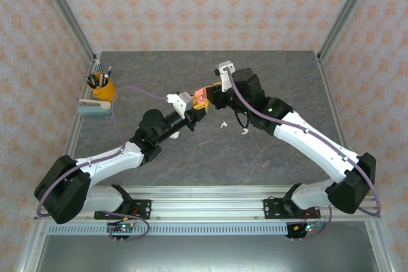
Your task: Insert wireless bluetooth earbuds into charging case
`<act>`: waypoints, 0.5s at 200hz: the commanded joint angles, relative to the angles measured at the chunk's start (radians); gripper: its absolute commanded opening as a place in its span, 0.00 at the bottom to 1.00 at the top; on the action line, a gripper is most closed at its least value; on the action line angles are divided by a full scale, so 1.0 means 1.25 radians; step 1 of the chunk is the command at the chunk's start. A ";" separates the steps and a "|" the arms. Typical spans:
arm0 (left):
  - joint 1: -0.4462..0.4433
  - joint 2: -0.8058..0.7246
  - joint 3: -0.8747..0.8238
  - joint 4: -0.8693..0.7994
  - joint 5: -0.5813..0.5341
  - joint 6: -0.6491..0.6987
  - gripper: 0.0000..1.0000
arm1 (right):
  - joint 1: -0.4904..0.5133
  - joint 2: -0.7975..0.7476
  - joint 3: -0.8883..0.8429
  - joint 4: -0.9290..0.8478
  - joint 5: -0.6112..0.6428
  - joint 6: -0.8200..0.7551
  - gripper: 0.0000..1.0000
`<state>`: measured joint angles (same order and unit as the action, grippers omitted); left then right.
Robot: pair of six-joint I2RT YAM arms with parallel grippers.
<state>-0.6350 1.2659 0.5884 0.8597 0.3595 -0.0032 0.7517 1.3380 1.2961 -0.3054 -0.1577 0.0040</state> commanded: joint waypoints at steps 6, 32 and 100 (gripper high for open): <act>-0.007 0.005 0.027 0.052 0.008 -0.010 0.00 | -0.002 -0.008 -0.003 0.008 -0.004 -0.027 0.23; -0.008 0.008 0.031 0.052 0.006 -0.008 0.00 | -0.002 -0.015 -0.008 0.004 -0.019 -0.045 0.23; -0.007 0.018 0.038 0.056 0.001 -0.007 0.00 | 0.005 -0.042 -0.034 -0.008 -0.025 -0.097 0.22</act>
<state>-0.6350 1.2835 0.5949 0.8608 0.3599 -0.0032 0.7509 1.3273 1.2766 -0.3058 -0.1768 -0.0723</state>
